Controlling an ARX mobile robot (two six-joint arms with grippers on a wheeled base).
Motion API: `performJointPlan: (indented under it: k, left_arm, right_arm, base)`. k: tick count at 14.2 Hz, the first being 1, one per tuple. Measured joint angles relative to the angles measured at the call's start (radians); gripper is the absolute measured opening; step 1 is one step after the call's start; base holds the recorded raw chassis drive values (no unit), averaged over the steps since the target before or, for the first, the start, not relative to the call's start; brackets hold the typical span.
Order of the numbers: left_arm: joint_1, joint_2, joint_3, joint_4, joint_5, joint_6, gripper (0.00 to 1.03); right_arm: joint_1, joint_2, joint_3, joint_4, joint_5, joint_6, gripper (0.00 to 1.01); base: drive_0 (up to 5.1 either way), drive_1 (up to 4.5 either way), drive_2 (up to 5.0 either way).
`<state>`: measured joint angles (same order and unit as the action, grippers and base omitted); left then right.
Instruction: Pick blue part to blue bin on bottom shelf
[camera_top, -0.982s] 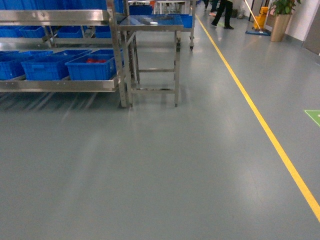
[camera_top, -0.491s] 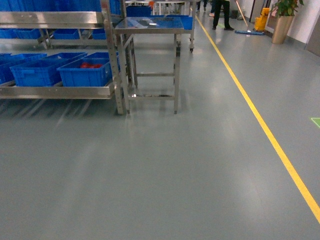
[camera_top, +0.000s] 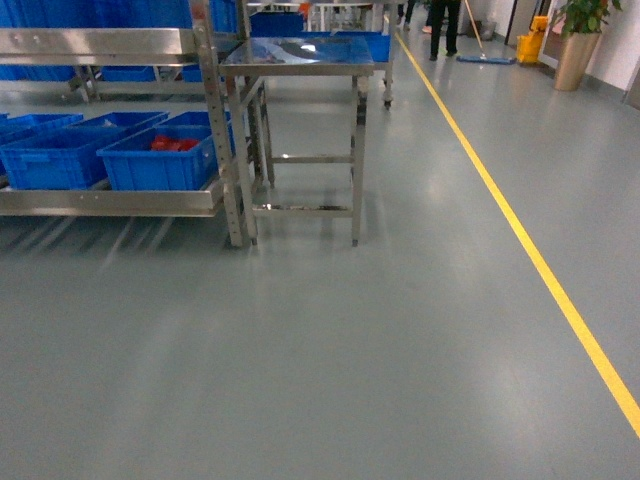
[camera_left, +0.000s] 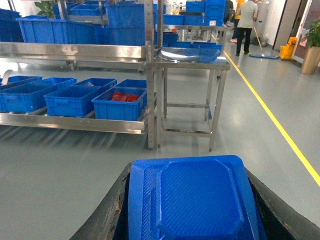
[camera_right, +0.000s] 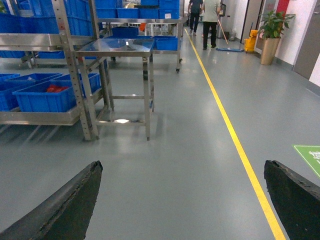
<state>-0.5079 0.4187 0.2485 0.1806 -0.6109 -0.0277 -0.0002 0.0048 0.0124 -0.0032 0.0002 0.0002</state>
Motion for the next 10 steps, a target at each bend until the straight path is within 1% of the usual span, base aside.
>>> performJointPlan:
  k: [10]
  left_arm:
    - [0.000, 0.000, 0.000, 0.000, 0.000, 0.000, 0.43]
  right_arm:
    - [0.000, 0.000, 0.000, 0.002, 0.000, 0.000, 0.98]
  base:
    - [0.0, 4.27, -4.4]
